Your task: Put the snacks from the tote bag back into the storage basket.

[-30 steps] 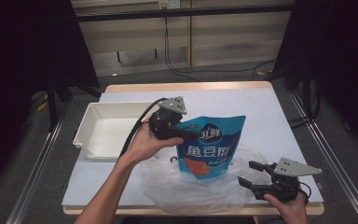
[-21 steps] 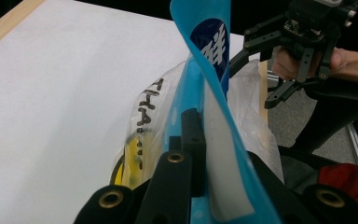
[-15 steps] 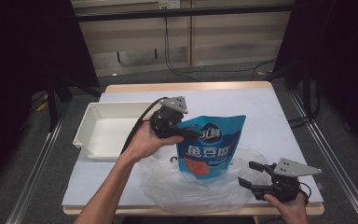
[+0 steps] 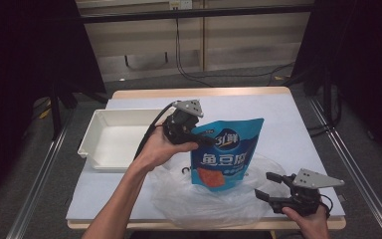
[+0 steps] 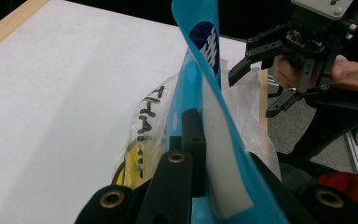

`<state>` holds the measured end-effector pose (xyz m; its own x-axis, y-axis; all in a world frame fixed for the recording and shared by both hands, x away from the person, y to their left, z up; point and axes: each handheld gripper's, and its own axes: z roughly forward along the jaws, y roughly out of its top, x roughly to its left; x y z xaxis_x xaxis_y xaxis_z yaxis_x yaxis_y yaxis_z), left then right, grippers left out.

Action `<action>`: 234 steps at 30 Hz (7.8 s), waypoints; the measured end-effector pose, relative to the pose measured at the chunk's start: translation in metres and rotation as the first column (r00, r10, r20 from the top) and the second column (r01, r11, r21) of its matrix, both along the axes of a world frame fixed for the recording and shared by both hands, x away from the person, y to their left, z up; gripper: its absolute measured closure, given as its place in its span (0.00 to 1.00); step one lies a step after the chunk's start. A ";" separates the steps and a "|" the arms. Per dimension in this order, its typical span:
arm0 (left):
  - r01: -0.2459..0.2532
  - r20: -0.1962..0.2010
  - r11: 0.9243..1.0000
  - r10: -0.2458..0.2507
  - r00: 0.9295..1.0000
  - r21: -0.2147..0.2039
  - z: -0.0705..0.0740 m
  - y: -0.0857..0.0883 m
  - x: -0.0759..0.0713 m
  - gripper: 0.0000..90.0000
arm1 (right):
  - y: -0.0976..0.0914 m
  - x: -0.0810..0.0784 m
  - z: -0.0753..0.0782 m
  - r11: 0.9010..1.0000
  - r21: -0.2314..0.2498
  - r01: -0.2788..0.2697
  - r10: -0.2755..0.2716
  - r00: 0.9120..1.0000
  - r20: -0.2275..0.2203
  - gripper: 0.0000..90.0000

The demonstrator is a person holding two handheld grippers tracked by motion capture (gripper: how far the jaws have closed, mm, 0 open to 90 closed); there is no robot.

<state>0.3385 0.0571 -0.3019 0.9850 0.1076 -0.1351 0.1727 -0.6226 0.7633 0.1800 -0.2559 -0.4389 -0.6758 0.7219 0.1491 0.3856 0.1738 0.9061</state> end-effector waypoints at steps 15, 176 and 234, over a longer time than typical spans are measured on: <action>0.009 0.009 1.000 -0.009 1.000 -0.012 0.015 0.000 0.000 1.00 | 0.001 0.000 0.000 1.000 0.003 -0.009 0.009 1.000 -0.001 0.32; -0.465 -0.018 0.876 0.467 0.884 -0.131 0.003 0.174 0.146 1.00 | 0.007 0.000 -0.003 1.000 0.012 -0.019 0.019 1.000 0.003 0.18; -0.650 0.008 0.756 0.652 0.758 -0.073 -0.001 0.197 0.155 0.04 | 0.004 0.003 -0.007 1.000 0.014 -0.019 0.019 1.000 0.000 0.18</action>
<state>0.4934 0.2543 -0.3029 0.6838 0.7172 -0.1344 0.4945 -0.3200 0.8081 0.1825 -0.2519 -0.4456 -0.6891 0.7070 0.1591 0.3827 0.1686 0.9083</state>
